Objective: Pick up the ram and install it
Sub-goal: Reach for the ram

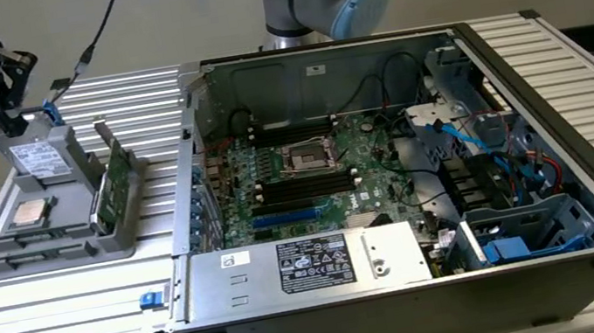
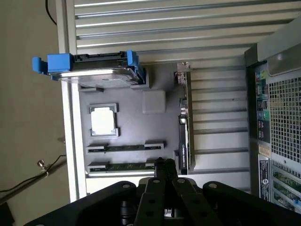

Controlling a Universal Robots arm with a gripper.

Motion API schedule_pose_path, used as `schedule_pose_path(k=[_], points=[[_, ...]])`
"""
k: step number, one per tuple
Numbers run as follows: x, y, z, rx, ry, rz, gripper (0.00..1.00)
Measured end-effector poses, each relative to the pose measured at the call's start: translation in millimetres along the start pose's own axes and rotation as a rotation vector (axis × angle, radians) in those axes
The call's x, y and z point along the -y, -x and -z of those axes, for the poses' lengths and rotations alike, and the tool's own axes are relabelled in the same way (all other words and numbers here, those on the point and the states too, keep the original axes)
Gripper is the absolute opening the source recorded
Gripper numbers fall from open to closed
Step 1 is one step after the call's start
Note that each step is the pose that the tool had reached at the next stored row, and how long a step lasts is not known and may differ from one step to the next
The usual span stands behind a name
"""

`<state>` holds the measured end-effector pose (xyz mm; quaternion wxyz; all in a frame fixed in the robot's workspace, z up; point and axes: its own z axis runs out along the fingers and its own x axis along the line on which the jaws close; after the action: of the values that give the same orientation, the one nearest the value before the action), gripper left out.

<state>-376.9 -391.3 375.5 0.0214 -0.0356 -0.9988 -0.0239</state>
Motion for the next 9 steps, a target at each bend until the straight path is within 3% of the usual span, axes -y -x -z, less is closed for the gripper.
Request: schedule_pose_path(k=[5, 9], points=[[3.6, -13.5, -4.4, -0.0115, -0.0008, 0.0, 0.11], [9.9, -18.4, -6.4, -0.0232, -0.0017, 0.0, 0.11]])
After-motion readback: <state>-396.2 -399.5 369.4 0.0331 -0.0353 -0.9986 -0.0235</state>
